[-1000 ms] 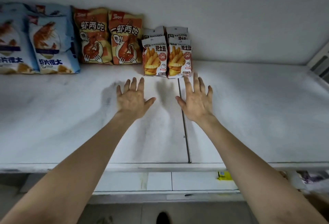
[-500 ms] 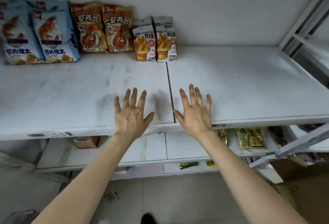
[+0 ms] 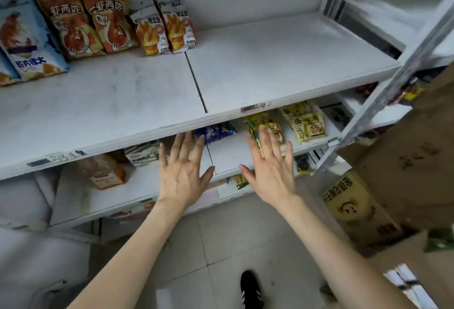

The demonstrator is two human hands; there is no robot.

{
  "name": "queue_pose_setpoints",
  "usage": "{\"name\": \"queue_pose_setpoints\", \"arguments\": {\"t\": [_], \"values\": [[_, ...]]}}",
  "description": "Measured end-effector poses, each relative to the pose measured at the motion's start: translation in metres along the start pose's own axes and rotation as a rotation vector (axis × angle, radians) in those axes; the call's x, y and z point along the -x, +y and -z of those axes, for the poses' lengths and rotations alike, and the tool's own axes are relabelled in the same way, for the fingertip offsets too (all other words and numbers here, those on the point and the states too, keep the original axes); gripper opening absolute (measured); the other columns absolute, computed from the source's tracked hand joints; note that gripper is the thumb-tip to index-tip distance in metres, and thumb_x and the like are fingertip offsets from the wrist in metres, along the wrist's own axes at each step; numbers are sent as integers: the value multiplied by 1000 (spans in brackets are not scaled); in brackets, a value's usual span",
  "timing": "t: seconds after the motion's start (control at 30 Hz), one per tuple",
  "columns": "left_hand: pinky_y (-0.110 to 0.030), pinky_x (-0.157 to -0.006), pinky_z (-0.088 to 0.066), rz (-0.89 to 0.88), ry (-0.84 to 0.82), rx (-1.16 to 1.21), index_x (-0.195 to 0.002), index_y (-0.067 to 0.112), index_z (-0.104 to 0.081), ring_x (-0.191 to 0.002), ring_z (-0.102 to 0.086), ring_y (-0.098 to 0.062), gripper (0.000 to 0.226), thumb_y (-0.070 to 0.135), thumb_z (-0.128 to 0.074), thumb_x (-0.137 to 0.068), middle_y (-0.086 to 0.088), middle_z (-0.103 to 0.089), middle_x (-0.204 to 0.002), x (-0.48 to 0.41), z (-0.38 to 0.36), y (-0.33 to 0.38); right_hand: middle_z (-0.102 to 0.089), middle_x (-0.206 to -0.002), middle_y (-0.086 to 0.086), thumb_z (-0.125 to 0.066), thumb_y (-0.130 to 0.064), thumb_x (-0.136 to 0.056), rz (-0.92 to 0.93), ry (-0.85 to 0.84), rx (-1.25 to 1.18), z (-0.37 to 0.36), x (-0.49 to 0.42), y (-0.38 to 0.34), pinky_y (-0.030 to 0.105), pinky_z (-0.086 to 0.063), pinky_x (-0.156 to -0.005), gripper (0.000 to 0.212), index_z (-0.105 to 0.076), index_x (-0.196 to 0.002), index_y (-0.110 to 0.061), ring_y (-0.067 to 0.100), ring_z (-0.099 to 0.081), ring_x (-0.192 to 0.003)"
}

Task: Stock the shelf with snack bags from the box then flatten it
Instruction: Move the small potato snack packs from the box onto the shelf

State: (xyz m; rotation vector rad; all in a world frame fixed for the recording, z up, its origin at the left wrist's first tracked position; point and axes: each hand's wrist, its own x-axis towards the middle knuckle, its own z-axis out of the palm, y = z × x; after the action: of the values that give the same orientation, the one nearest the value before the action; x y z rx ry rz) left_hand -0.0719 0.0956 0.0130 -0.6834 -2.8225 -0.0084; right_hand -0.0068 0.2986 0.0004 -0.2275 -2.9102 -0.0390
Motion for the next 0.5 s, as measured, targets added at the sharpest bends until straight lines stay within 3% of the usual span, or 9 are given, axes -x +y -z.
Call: {"name": "queue_pose_setpoints", "arguments": {"t": [0.13,0.33,0.5], "values": [[-62,-112,-25,-138,-36,19,-148,17,-38,-143,-33,-36,74,57,-50,-88,-17,-39,-152,39,-4,29,-26,-159,17,-34,-57,-91,-116,-29,4,2,71,4,60,-12,-114,71,-37,-149,-16,34,-28,-146],[-63,-110,-25,-352,-89,56,-147,16,-42,-141,-36,-38,76,55,-60,-84,-17,-41,-151,105,-5,85,-35,-155,19,-30,-57,-90,-336,-80,33,12,184,13,61,-23,-112,71,-44,-146,-15,35,-36,-142],[-60,-114,-22,-496,-132,93,-149,17,-36,-143,-32,-34,77,57,-56,-86,-15,-38,-153,160,-1,140,-34,-156,18,-53,-56,-89,-520,-89,95,17,279,37,59,-24,-112,71,-44,-146,-15,34,-37,-141]]}}
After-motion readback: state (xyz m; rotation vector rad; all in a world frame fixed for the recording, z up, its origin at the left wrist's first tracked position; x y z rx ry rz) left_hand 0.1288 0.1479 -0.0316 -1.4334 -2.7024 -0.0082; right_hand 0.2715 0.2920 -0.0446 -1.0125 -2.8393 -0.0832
